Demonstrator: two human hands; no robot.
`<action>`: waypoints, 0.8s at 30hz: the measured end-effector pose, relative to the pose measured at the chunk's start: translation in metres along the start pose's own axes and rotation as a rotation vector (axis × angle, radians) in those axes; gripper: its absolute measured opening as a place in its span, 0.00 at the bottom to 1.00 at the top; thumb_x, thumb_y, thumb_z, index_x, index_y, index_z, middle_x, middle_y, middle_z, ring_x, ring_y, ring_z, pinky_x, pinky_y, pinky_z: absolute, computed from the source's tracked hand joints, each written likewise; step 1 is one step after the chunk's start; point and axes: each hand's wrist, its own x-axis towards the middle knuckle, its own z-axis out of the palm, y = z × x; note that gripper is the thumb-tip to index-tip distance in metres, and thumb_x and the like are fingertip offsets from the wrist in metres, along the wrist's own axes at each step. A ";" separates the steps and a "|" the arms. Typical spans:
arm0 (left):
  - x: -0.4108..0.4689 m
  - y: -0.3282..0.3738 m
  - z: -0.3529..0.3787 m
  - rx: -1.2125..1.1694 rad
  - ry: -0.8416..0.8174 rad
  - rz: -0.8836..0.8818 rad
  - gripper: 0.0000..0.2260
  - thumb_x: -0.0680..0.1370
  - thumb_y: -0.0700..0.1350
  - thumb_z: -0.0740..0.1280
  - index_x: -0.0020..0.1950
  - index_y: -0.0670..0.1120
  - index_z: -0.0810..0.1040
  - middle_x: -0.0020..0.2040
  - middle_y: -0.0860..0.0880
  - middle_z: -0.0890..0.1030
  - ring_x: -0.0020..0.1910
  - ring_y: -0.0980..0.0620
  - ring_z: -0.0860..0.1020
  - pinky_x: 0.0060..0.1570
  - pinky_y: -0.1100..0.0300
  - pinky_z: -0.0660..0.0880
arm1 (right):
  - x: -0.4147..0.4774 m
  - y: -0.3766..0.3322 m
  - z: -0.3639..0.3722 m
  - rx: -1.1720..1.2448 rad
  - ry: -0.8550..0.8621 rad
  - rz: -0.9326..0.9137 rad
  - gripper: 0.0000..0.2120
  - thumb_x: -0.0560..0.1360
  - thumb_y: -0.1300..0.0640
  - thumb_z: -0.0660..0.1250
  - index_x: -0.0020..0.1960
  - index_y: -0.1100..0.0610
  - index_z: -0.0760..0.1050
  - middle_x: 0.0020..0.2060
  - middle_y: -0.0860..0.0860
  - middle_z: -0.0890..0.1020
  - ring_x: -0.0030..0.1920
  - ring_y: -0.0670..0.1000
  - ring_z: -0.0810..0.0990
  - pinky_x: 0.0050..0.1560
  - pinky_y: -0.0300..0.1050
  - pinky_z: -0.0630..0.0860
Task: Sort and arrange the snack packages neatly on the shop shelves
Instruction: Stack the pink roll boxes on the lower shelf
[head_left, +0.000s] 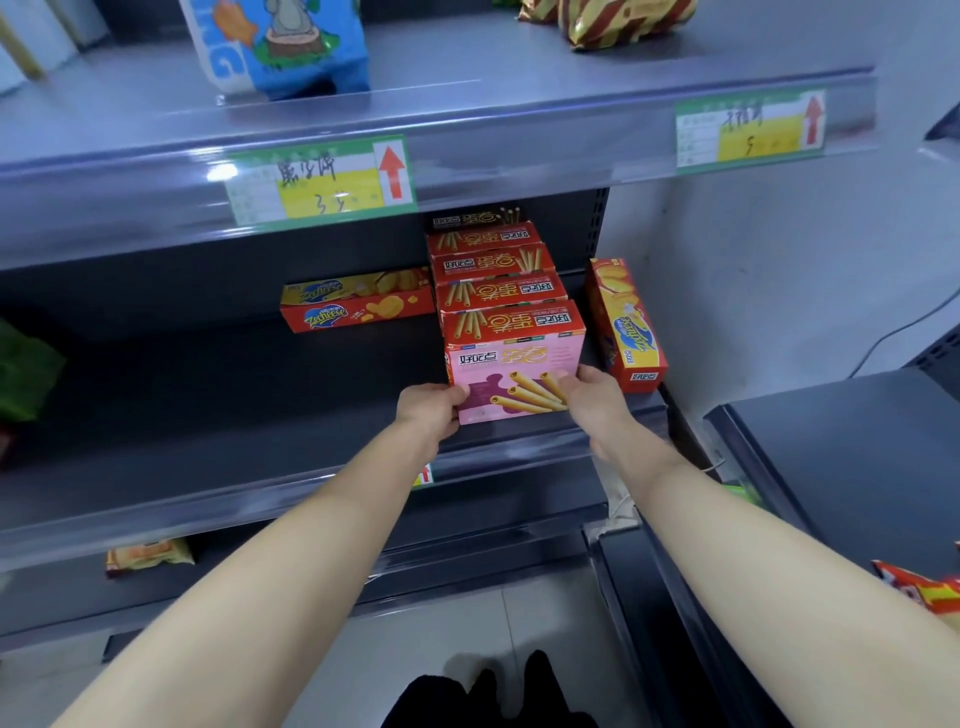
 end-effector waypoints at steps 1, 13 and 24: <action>-0.003 -0.001 0.001 -0.002 0.019 -0.002 0.15 0.77 0.40 0.67 0.62 0.36 0.73 0.56 0.40 0.80 0.48 0.47 0.79 0.47 0.58 0.75 | -0.001 -0.001 -0.003 -0.013 0.022 -0.001 0.15 0.80 0.59 0.58 0.63 0.65 0.72 0.60 0.59 0.78 0.58 0.55 0.76 0.56 0.47 0.72; -0.066 0.017 0.072 0.114 -0.256 0.031 0.05 0.78 0.35 0.62 0.51 0.38 0.76 0.45 0.42 0.79 0.47 0.46 0.79 0.51 0.56 0.76 | 0.003 -0.008 -0.066 0.094 0.280 -0.023 0.15 0.77 0.60 0.63 0.63 0.61 0.74 0.59 0.57 0.78 0.56 0.54 0.76 0.58 0.43 0.71; -0.042 0.028 0.162 0.307 -0.427 0.038 0.20 0.79 0.34 0.60 0.71 0.39 0.64 0.68 0.42 0.71 0.63 0.46 0.71 0.55 0.57 0.67 | 0.041 0.003 -0.101 0.190 0.256 0.173 0.13 0.77 0.61 0.59 0.34 0.55 0.72 0.29 0.51 0.74 0.31 0.49 0.69 0.31 0.38 0.65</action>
